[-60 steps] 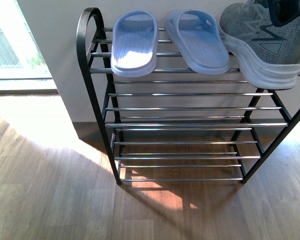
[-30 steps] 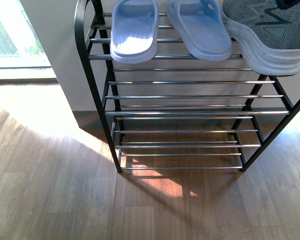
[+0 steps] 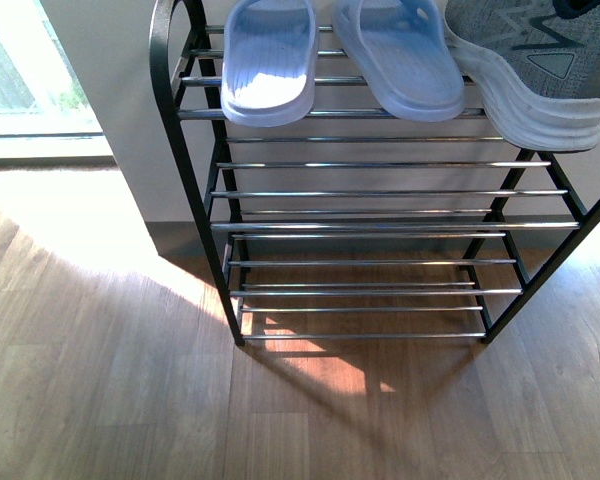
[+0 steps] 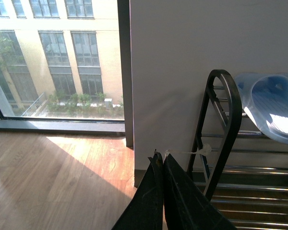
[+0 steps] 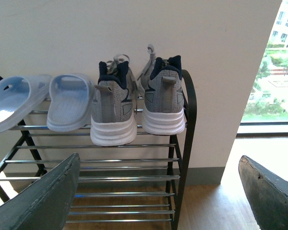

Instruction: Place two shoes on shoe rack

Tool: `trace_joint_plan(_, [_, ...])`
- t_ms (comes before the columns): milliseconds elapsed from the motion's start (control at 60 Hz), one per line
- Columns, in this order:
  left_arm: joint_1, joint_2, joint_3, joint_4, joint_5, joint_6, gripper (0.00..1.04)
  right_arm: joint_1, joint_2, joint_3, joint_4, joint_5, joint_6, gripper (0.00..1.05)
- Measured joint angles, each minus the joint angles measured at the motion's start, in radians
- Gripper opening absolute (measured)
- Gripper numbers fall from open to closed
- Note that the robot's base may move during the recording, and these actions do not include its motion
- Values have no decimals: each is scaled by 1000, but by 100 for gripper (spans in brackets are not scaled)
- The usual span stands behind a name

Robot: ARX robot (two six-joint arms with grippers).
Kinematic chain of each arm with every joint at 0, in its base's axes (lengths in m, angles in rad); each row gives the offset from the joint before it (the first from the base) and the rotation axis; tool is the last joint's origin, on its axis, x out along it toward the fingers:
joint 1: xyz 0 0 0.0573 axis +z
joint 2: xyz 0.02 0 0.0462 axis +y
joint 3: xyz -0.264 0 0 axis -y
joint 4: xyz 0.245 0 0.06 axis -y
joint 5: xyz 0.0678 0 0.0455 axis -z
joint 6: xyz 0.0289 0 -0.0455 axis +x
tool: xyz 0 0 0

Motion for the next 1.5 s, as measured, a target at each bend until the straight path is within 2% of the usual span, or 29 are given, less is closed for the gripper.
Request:
trace_joint_plan(367, [0, -232, 0, -217, 0, 0, 1, 0, 0, 0, 0, 0, 0, 96])
trace_joint_plan(1000, [0, -446, 0, -428, 0, 0, 1, 0, 0, 0, 0, 0, 0, 96])
trace_joint_plan(1100, [0, -588, 0, -598, 0, 0, 1, 0, 0, 0, 0, 0, 0, 96])
trace_joint_plan(1300, [1, -608, 0, -608, 0, 0, 1, 0, 0, 0, 0, -1, 0, 96])
trace_joint_plan(1500, [1, -608, 0, -608, 0, -1, 35, 0, -1, 0, 0, 0, 0, 96])
